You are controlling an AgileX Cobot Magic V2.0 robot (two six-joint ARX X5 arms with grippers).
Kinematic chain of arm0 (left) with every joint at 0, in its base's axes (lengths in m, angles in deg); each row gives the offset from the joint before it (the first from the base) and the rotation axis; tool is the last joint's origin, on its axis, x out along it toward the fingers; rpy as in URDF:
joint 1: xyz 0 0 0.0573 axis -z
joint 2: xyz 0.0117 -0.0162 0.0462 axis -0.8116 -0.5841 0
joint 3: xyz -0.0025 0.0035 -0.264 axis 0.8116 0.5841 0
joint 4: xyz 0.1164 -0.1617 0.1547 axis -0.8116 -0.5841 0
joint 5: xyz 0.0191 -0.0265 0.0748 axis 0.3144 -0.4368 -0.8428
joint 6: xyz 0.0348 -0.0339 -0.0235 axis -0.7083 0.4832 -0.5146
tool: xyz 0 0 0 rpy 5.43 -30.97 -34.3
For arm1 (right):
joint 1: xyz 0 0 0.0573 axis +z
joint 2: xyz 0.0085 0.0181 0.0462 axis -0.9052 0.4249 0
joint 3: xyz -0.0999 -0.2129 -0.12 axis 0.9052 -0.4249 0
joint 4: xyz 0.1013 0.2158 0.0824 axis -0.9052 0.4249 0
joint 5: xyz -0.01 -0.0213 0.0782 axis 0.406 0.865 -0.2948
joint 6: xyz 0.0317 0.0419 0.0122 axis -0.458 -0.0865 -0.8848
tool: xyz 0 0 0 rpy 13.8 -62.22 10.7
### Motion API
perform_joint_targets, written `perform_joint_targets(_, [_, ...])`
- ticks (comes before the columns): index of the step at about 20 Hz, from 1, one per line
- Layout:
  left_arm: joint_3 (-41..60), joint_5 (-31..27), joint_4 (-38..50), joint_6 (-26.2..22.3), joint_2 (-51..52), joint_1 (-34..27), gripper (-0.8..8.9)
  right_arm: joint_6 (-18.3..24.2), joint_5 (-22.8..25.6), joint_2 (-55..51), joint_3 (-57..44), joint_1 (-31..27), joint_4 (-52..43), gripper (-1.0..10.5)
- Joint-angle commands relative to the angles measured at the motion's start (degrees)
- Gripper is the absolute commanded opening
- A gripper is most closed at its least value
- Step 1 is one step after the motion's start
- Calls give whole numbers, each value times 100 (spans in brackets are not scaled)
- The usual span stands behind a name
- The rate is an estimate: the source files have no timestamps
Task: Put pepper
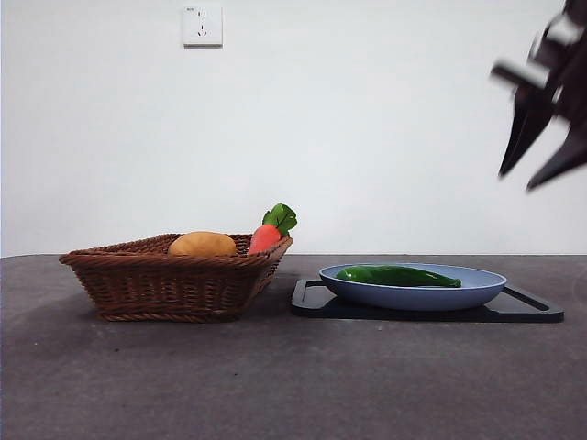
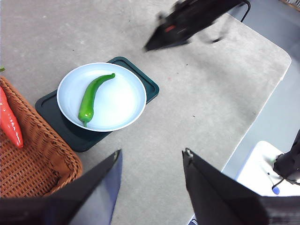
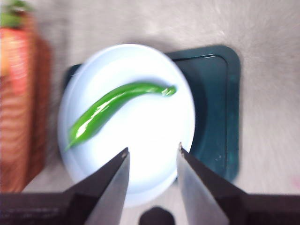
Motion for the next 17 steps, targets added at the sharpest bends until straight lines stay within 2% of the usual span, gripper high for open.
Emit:
perform_joint_targets(1, [-107, -11, 11, -151, -48, 50, 232, 334, -26, -848, 116, 175, 699, 181])
perform_joint_targets(4, [-109, -11, -31, -223, -48, 50, 232, 605, -20, -2068, 116, 581, 1569, 179])
perform_joint_targets(9, [-109, -7, -284, -354, -50, 50, 224, 627, -20, -3554, 116, 1440, 2977, 119])
perform_joint_targets(13, [-107, -2, -426, -352, -50, 50, 21, 758, -17, -4028, 116, 1832, 3698, 1])
perform_joint_targets(17, [-109, 4, -498, -350, -50, 50, 6, 654, -17, -4199, 116, 1893, 3659, 4])
